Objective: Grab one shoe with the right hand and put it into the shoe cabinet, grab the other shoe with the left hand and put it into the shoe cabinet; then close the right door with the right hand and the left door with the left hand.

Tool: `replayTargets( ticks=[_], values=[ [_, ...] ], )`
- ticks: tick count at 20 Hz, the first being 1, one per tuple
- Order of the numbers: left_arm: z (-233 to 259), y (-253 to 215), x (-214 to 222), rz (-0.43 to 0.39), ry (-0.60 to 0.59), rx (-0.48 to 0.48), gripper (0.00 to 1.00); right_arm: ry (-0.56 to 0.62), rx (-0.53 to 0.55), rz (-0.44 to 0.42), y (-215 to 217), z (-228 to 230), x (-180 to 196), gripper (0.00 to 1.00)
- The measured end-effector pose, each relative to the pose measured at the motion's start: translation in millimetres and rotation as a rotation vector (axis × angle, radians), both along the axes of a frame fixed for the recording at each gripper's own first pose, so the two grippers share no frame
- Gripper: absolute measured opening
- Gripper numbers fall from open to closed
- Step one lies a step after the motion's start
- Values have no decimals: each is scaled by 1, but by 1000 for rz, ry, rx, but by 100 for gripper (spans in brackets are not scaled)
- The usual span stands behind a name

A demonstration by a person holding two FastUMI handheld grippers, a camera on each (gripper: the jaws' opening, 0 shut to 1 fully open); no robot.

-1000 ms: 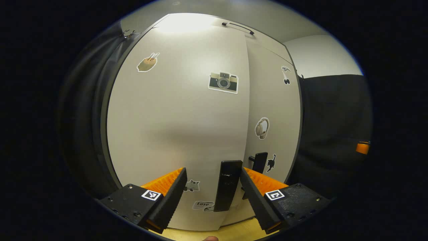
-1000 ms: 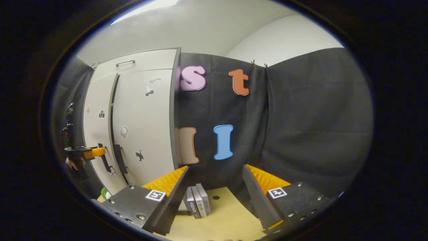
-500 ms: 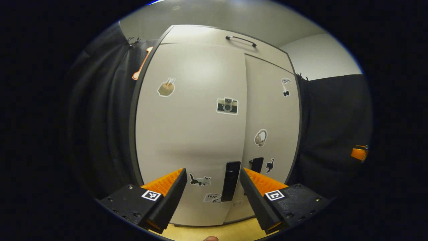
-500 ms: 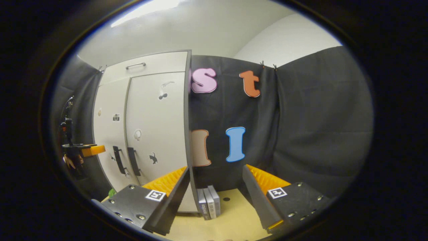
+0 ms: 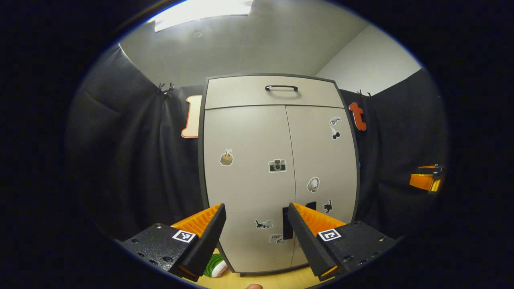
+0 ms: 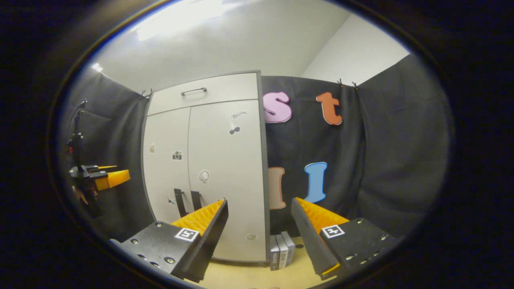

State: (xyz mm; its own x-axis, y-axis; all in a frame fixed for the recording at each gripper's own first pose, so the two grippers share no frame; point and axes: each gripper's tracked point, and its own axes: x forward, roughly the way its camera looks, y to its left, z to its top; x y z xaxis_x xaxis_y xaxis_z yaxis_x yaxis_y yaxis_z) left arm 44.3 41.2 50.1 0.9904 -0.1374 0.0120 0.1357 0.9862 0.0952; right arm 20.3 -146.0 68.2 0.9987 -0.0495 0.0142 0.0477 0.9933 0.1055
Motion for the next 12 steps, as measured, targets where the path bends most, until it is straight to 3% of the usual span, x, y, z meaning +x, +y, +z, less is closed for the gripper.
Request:
replayTargets(
  ticks=[4,11,12],
  values=[
    [5,3,-22,26,-4,-4,95,-42,-2,37,25,14,3,95],
    [-23,4,-23,-11,75,-69,95,-31,-15,31,50,9,-8,95],
    [-25,5,-20,-9,78,-74,95,-33,-21,29,53,8,-11,89]
  ],
)
